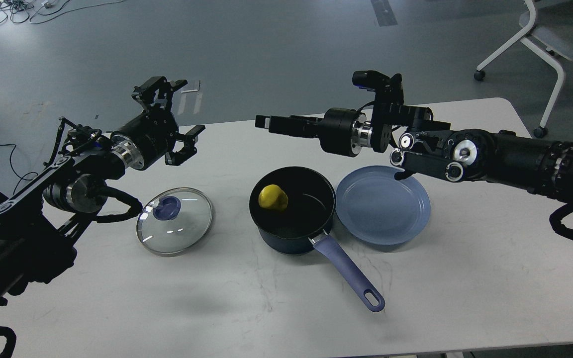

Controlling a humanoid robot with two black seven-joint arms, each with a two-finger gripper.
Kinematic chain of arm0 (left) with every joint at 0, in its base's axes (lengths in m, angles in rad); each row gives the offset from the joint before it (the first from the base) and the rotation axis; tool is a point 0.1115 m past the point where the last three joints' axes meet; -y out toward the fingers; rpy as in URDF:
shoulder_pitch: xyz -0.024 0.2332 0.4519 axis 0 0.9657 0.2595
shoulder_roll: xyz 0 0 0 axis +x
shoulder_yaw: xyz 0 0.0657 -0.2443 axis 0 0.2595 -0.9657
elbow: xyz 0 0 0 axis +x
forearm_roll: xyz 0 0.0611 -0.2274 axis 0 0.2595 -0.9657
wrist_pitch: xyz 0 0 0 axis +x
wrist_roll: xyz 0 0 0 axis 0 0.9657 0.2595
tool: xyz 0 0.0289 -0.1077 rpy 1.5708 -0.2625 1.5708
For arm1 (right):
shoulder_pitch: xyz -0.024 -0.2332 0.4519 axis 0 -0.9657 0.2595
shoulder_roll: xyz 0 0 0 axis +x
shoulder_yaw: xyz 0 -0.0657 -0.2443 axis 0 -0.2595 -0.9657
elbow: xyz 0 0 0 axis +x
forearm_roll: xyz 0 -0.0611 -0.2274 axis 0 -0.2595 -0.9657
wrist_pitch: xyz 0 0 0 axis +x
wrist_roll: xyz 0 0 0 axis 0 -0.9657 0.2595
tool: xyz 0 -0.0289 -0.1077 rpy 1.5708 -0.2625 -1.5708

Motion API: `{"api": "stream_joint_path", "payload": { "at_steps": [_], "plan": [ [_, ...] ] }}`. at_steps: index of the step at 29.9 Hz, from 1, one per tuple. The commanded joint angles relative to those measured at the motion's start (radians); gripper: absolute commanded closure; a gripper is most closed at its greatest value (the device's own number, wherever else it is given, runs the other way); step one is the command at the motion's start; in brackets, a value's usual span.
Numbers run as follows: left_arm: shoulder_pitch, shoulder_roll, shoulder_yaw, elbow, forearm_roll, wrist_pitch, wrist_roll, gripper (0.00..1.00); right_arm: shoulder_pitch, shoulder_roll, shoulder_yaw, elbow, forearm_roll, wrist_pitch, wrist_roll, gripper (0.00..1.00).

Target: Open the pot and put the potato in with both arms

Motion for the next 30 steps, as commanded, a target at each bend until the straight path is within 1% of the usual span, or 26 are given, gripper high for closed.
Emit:
{"api": "stream_joint_path", "payload": {
  "at_steps": [1,2,4,5,7,10,14,15,16,22,26,30],
  "plan": [
    [0.023,-0.004,-0.033,0.0,-0.053,-0.001,0.0,0.02,-0.07,-0.026,0.188,0.0,0.341,0.112,0.0,0.0],
    [0.028,-0.004,-0.041,0.0,-0.054,-0.001,0.0,0.02,-0.081,-0.037,0.21,0.0,0.393,0.131,0.0,0.0],
    [0.051,-0.006,-0.077,0.0,-0.056,-0.001,0.0,0.02,-0.136,-0.079,0.297,-0.001,0.543,0.17,-0.045,0.0],
    [0.051,-0.006,-0.077,0.0,-0.056,-0.001,0.0,0.02,-0.136,-0.08,0.298,-0.001,0.543,0.171,-0.045,0.0],
    [0.083,-0.017,-0.113,0.0,-0.056,-0.001,0.0,0.02,-0.197,-0.09,0.377,0.0,0.627,0.174,-0.099,0.0],
    [0.111,-0.024,-0.131,-0.002,-0.056,-0.001,-0.001,0.02,-0.266,-0.092,0.468,0.003,0.695,0.174,-0.156,0.0],
    [0.123,-0.027,-0.133,-0.002,-0.054,-0.001,-0.001,0.02,-0.309,-0.086,0.536,0.0,0.706,0.174,-0.177,0.0],
    [0.123,-0.027,-0.133,-0.002,-0.054,-0.001,-0.001,0.02,-0.317,-0.084,0.551,0.0,0.712,0.175,-0.189,0.0],
    [0.123,-0.026,-0.133,-0.002,-0.054,-0.001,-0.001,0.02,-0.32,-0.083,0.557,0.0,0.723,0.166,-0.214,0.0],
    [0.123,-0.021,-0.133,-0.002,-0.054,0.0,-0.003,0.02,-0.313,-0.081,0.536,0.013,0.715,0.168,-0.217,0.0],
    [0.123,-0.024,-0.133,0.005,-0.053,0.0,-0.004,0.02,-0.309,-0.075,0.533,0.014,0.711,0.112,-0.213,0.0],
    [0.132,-0.027,-0.131,0.006,-0.051,0.0,-0.004,0.02,-0.316,-0.081,0.537,0.034,0.711,0.111,-0.211,0.0]
  ]
}}
